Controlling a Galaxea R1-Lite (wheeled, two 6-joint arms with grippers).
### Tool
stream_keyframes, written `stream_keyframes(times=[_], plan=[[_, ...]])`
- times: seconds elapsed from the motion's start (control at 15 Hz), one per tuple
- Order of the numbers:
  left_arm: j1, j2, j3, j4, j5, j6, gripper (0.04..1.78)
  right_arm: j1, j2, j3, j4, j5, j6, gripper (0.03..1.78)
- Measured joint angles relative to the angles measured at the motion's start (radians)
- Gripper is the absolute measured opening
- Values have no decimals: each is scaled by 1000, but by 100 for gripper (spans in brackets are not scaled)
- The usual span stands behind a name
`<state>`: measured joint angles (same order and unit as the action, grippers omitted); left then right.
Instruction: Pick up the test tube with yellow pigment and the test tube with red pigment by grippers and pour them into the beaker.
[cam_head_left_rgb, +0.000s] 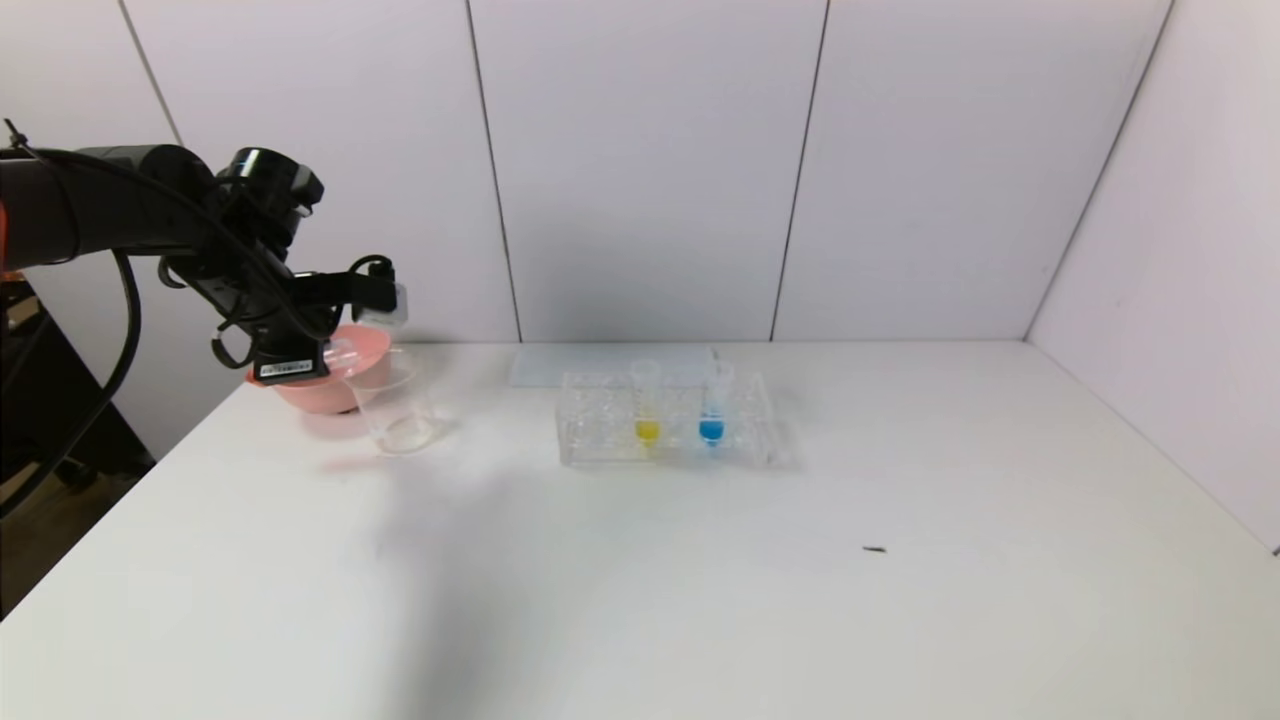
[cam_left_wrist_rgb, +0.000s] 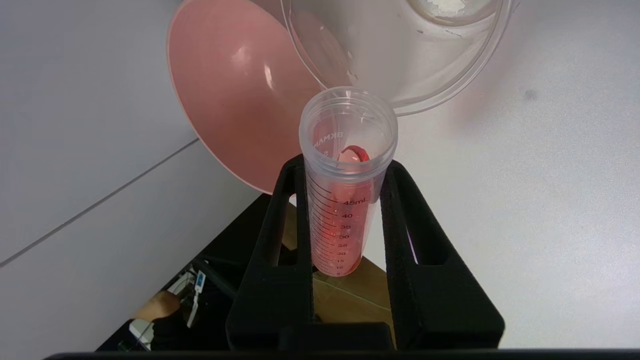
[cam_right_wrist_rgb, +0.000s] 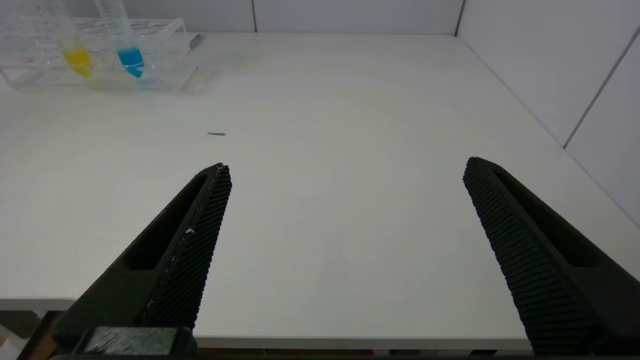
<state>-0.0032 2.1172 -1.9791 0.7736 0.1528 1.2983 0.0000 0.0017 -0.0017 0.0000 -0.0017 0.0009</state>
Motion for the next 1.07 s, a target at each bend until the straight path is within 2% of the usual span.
stream_keyframes(times=[1.07], plan=[[-24,14,-7,-6,74,13,43,0,0,0,0,0,0,170]])
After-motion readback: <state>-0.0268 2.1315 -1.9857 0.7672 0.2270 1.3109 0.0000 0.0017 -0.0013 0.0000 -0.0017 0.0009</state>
